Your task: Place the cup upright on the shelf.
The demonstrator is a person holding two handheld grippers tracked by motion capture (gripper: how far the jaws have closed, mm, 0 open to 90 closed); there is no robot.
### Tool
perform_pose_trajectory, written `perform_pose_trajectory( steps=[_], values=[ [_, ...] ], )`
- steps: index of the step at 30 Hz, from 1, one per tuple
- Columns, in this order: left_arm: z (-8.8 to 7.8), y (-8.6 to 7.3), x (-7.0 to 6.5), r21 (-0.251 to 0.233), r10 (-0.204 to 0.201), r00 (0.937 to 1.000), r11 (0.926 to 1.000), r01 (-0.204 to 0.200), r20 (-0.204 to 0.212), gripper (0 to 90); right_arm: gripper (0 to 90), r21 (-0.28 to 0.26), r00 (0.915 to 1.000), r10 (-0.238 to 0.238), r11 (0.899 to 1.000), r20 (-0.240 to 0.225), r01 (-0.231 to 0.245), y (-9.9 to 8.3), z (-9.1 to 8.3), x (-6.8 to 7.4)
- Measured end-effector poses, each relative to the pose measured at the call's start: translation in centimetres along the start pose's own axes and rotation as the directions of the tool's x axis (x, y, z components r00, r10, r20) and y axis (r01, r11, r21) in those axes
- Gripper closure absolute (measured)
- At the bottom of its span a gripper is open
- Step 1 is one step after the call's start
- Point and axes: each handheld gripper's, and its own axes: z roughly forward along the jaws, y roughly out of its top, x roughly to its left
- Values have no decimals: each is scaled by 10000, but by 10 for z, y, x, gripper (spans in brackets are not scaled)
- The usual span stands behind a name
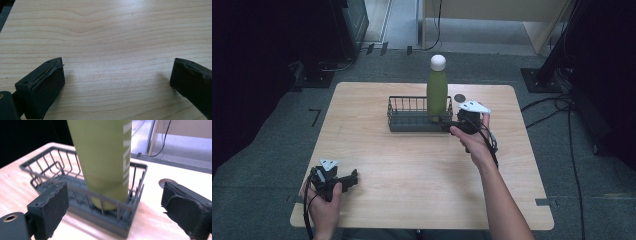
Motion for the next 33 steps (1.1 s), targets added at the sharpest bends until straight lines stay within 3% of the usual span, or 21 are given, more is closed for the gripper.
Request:
perform_pose_trajectory(
  steps=[13,33],
  values=[
    [0,0,0,-13,-4,10000,10000,4,2,0,46,327,9992,-405,9987,46,403,-29,-34,-3],
    [0,0,0,4,20,10000,10000,-20,-1,0,50,641,9973,-81,9979,726,35,-77,-79,-29]
  ],
)
